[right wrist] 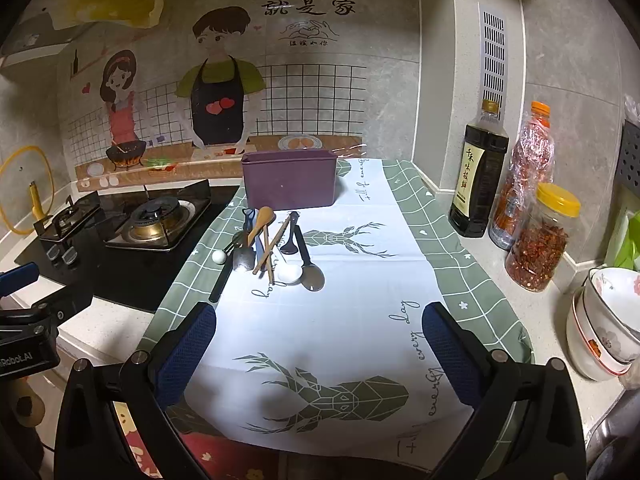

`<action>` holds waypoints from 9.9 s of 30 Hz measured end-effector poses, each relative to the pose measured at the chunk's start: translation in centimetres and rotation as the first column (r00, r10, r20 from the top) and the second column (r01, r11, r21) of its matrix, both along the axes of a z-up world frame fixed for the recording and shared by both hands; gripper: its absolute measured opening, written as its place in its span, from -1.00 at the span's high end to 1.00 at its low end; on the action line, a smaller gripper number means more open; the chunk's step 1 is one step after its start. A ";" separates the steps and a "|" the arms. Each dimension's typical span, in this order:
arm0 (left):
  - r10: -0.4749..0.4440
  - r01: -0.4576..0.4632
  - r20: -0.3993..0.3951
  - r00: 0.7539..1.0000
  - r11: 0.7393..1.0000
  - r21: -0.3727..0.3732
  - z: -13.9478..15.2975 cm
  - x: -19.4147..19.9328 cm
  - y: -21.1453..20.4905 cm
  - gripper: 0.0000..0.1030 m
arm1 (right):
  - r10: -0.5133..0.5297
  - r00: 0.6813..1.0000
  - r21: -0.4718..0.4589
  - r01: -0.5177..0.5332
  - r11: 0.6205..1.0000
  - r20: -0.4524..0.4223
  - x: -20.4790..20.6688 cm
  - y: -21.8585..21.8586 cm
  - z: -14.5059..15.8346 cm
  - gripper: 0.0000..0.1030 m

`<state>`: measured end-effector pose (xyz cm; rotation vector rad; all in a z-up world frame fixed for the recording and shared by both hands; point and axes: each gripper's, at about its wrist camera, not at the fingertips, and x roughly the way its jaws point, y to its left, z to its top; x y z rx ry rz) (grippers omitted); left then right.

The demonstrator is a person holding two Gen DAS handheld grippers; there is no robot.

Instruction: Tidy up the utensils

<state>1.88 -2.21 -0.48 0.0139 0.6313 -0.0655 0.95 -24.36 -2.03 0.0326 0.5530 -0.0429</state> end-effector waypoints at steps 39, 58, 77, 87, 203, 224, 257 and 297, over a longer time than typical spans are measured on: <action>-0.008 0.008 -0.025 1.000 1.000 0.010 -0.6 0.4 0.2 -1.00 | 0.012 1.000 -0.007 -0.012 1.000 -0.023 0.5 0.5 -0.6 -0.99; -0.015 0.016 -0.041 0.999 1.000 0.017 -0.9 1.6 0.5 -1.00 | 0.010 0.999 -0.008 -0.011 1.000 -0.031 1.3 1.2 -0.8 -0.99; 0.037 -0.038 0.019 0.999 0.998 0.040 1.5 9.4 -3.4 -1.00 | 0.062 0.997 -0.013 -0.061 0.998 0.048 12.4 -2.7 2.1 -0.99; 0.057 -0.057 0.008 0.998 0.998 -0.010 1.5 18.2 -5.1 -1.00 | 0.113 0.992 -0.008 -0.114 0.993 -0.064 23.8 -5.6 2.5 -0.99; -0.156 0.108 -0.231 0.960 0.972 -0.211 -3.2 25.7 -8.0 0.88 | 0.388 0.875 0.223 -0.332 0.916 -0.290 26.7 -6.1 -2.9 0.89; -0.229 0.192 -0.106 0.968 0.940 -0.283 1.3 21.2 -8.1 0.88 | 0.396 0.888 0.218 -0.349 0.911 -0.233 25.1 -6.3 -1.0 0.89; -0.362 0.304 -0.359 0.860 0.929 -0.209 -5.4 23.4 -11.2 0.20 | 0.379 0.896 0.219 -0.332 0.918 -0.229 24.7 -7.0 -0.9 0.89; -0.226 0.224 0.019 0.974 0.952 -0.210 10.5 33.4 -8.8 0.83 | 0.305 0.945 0.105 -0.318 0.942 0.122 30.2 -8.4 15.9 0.89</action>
